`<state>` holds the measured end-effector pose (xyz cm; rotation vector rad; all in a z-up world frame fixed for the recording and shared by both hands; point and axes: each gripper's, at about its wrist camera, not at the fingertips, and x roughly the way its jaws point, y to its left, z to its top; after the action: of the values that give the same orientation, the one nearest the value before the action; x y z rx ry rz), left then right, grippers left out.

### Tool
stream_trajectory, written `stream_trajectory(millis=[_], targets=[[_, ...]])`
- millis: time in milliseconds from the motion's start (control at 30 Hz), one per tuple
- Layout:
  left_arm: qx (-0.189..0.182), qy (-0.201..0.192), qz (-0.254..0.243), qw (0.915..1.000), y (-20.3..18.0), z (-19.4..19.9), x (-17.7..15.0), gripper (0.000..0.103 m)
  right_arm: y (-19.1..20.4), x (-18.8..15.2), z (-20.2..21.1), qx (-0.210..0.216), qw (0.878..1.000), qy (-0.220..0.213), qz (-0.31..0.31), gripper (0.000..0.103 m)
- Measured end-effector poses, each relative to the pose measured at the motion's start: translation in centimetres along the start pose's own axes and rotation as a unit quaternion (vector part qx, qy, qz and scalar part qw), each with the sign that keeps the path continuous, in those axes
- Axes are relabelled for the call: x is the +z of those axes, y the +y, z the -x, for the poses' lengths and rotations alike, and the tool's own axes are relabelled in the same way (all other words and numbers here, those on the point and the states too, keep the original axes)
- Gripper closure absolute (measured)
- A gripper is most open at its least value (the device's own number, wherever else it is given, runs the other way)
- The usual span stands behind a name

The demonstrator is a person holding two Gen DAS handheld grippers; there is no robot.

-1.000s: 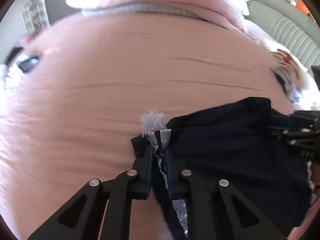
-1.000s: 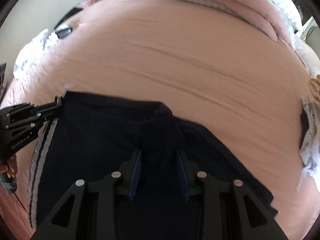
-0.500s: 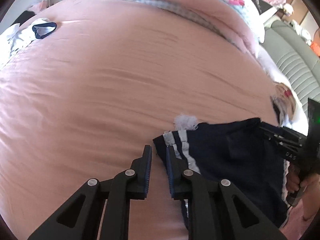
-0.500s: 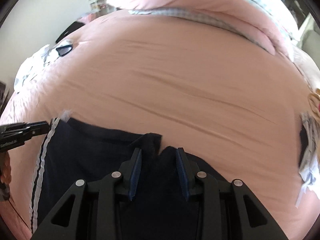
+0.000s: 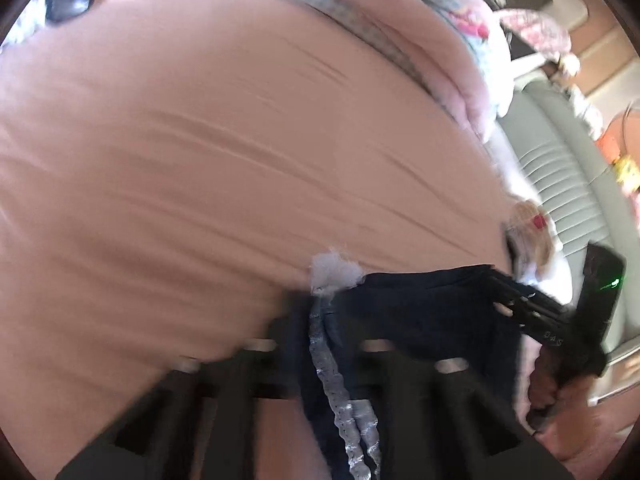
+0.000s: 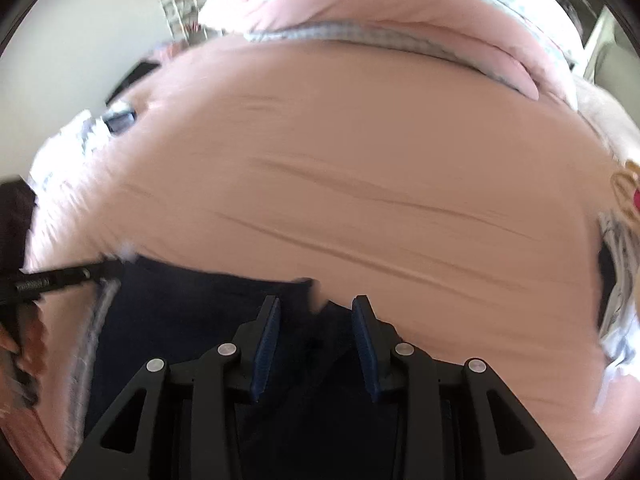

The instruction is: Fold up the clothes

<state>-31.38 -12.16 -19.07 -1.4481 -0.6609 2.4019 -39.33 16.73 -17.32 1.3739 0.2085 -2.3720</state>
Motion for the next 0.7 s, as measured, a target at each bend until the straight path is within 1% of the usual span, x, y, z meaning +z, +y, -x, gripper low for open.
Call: stream_trajectory(millis=[33, 100, 133, 167, 200, 233, 300, 333, 367, 433, 467, 533, 567, 633, 700], targets=[[0.010, -0.013, -0.009, 0.9998, -0.5, 0.7, 0.0, 0.098, 0.0, 0.2, -0.2, -0.001, 1.000, 0.001, 0.001, 0.068], [0.040, -0.043, -0.057, 0.9966, -1.9, 2.2, 0.2, 0.098, -0.1, 0.5, -0.7, -0.002, 1.000, 0.004, 0.004, 0.068], [0.056, -0.058, -0.102, 0.9916, -3.2, 3.8, 0.0, 0.098, -0.1, 0.7, -0.9, -0.008, 1.000, 0.003, 0.006, 0.068], [0.074, -0.070, -0.130, 0.9863, -3.9, 4.0, 0.6, 0.098, 0.1, 0.8, -1.0, -0.026, 1.000, -0.003, 0.010, 0.068], [0.100, -0.087, -0.159, 0.9784, -4.6, 4.6, 0.6, 0.097, 0.3, 0.8, -1.1, -0.044, 0.999, -0.009, 0.014, 0.068], [0.123, -0.090, -0.172, 0.9733, -4.7, 4.4, 0.8, 0.097, 0.4, 0.9, -1.5, -0.058, 0.998, -0.011, 0.015, 0.068], [0.169, -0.089, -0.190, 0.9632, -4.7, 3.6, 1.2, 0.097, 0.2, 0.8, -2.0, -0.060, 0.998, -0.008, 0.003, 0.068], [0.179, -0.065, -0.170, 0.9668, -3.5, 2.8, 1.5, 0.097, 0.0, 0.9, -2.0, -0.055, 0.998, -0.010, -0.006, 0.068], [0.178, -0.047, -0.144, 0.9723, -2.8, 2.0, 1.7, 0.097, 0.0, 0.9, -1.8, -0.052, 0.998, -0.014, -0.013, 0.068], [0.138, -0.038, -0.093, 0.9853, -1.2, 2.1, 1.9, 0.097, -0.1, 0.9, -0.9, -0.043, 0.998, -0.025, -0.028, 0.068], [0.112, -0.037, -0.079, 0.9899, -0.9, 2.4, 1.9, 0.097, -0.1, 0.5, -0.2, -0.035, 0.998, -0.032, -0.033, 0.068], [0.076, -0.023, -0.066, 0.9946, -0.5, 3.0, 1.6, 0.092, 0.2, 0.2, 1.3, -0.020, 0.998, -0.044, -0.038, 0.067], [0.061, -0.014, -0.060, 0.9962, -0.3, 2.9, 1.5, 0.089, 0.4, 0.3, 1.7, -0.017, 0.998, -0.043, -0.037, 0.066], [0.059, -0.008, -0.052, 0.9969, 0.4, 2.5, 1.3, 0.068, 0.9, 0.2, 2.1, -0.010, 0.999, -0.038, -0.037, 0.066], [0.050, 0.008, -0.039, 0.9980, 1.5, 2.5, 0.5, 0.065, 0.9, -0.2, 1.5, -0.003, 0.999, -0.019, -0.035, 0.066]])
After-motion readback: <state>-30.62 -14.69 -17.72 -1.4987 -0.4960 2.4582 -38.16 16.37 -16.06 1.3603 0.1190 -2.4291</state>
